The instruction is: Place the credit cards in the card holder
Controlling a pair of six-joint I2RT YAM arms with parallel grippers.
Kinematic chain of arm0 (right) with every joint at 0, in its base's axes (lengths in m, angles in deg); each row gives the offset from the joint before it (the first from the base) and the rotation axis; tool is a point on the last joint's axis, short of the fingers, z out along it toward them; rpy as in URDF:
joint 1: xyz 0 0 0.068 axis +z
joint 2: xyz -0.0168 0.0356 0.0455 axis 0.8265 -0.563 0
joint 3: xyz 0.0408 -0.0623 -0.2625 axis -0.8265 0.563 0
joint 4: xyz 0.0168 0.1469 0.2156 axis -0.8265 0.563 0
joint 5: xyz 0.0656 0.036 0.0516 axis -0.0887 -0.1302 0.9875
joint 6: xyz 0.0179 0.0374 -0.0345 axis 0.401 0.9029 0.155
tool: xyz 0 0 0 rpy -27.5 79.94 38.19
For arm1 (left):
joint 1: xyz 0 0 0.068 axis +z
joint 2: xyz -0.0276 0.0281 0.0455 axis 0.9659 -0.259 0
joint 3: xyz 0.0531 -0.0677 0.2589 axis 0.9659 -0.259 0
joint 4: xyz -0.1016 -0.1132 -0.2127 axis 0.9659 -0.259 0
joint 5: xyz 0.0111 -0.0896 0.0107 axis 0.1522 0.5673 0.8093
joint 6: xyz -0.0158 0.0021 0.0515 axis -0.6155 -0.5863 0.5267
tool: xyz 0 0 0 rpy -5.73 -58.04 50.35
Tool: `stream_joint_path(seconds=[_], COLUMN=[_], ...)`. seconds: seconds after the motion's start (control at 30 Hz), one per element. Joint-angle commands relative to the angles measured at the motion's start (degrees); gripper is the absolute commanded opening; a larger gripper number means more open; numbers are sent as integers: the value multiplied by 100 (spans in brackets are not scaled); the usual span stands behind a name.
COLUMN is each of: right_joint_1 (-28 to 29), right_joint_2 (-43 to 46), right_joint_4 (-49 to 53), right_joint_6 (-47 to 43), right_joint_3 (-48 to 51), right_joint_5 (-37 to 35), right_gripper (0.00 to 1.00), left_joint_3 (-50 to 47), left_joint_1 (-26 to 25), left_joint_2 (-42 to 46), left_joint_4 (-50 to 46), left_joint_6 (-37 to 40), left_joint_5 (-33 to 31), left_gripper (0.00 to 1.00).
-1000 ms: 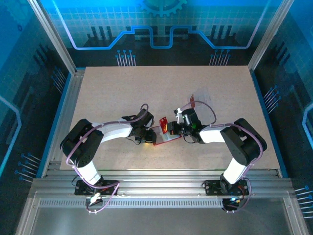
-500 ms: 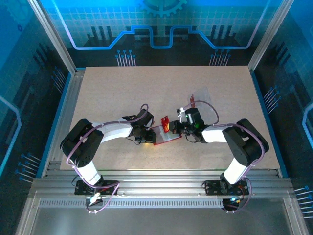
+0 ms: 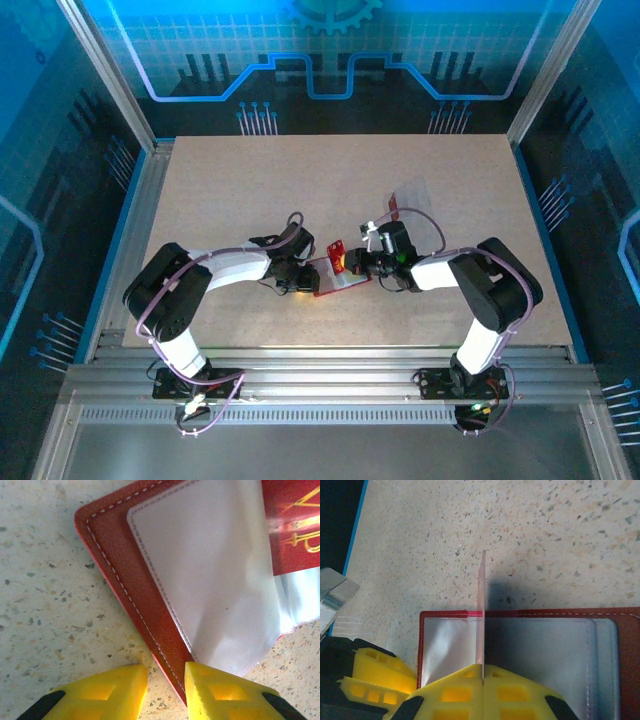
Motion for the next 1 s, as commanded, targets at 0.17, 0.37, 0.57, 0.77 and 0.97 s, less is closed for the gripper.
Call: stream_joint_path(seconds=[0.17,0.37,0.57,0.77,0.97], right_joint_1=[-7,7,-11,-24,-29], right_joint_2=[-83,-32,-30,-92,-55], right_joint_4=[-91,-125,-462,-508,-515], right_joint_6=[184,468,767,953,1033], right_joint_3=[-47,73,305,338,500], right_joint_5=[209,370,540,675,740], right_gripper=[0,0,0,0,0], left_joint_3=[-125,-125,-142,-145,-161], left_joint_1=[-27,-22,-31,-25,-21], left_joint_2=[-529,-526,-531,-478,-453], left_joint_4=[-4,7,25,9,16], left_joint_6=[105,102,102,100,86], left_joint_5=[24,19,32,32,35], left_gripper=[31,30,30,30,30])
